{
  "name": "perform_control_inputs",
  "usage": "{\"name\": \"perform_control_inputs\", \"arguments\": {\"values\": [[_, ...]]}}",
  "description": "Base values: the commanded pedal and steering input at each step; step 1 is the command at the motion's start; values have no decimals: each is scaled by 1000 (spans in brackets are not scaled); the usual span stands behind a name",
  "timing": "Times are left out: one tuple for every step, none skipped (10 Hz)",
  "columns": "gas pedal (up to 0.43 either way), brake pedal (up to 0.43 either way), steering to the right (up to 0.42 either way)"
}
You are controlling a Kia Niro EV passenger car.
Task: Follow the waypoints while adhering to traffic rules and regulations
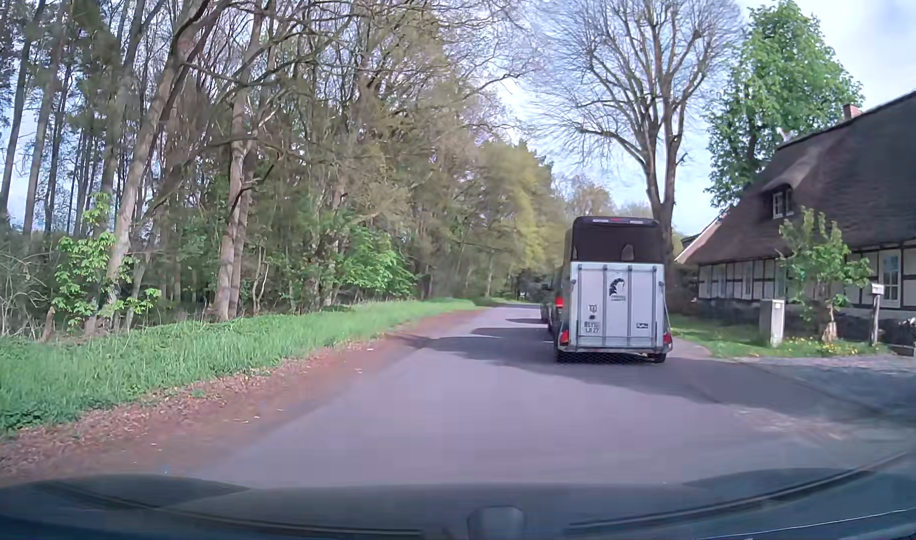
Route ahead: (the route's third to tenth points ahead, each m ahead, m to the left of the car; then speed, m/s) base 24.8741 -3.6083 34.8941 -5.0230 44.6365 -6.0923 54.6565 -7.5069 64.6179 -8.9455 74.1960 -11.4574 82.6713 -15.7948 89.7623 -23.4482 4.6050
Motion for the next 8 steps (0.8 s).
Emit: {"name": "perform_control_inputs", "arguments": {"values": [[47,0,-31],[47,0,-18],[47,0,-11],[47,0,-7],[47,0,-2],[47,0,2],[39,0,12],[39,0,21]]}}
